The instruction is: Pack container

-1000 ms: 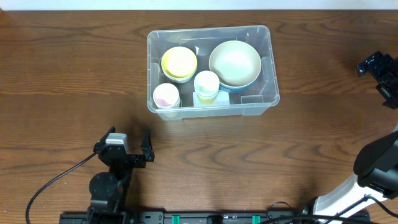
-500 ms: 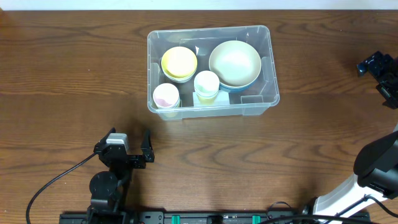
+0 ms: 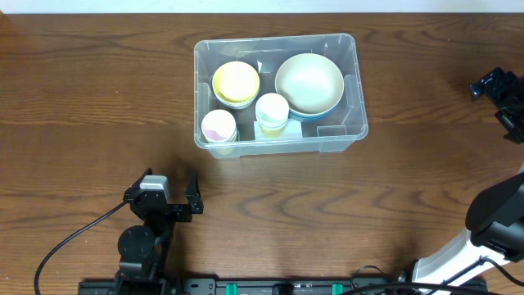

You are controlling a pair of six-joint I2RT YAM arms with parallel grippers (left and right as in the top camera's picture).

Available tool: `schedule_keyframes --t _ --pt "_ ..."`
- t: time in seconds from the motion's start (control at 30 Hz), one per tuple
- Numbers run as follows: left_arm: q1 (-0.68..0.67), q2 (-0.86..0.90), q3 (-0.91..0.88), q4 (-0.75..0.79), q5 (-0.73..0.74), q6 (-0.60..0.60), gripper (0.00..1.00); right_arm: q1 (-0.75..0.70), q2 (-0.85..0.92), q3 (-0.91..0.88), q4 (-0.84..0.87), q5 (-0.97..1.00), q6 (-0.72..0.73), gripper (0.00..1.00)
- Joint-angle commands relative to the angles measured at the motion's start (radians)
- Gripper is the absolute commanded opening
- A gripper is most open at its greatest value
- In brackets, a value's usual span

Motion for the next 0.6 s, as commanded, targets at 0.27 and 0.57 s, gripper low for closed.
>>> schedule_keyframes --t 0.27,0.57 --pt "0.004 -0.006 -0.016 -0.037 0.007 0.002 0.98 0.281 0.000 -0.003 0.001 0.007 0.016 0.99" --pt "0.004 -0.006 -0.016 -0.037 0.007 0.002 0.98 0.700 -0.007 -0.003 0.020 0.010 0.014 0.99"
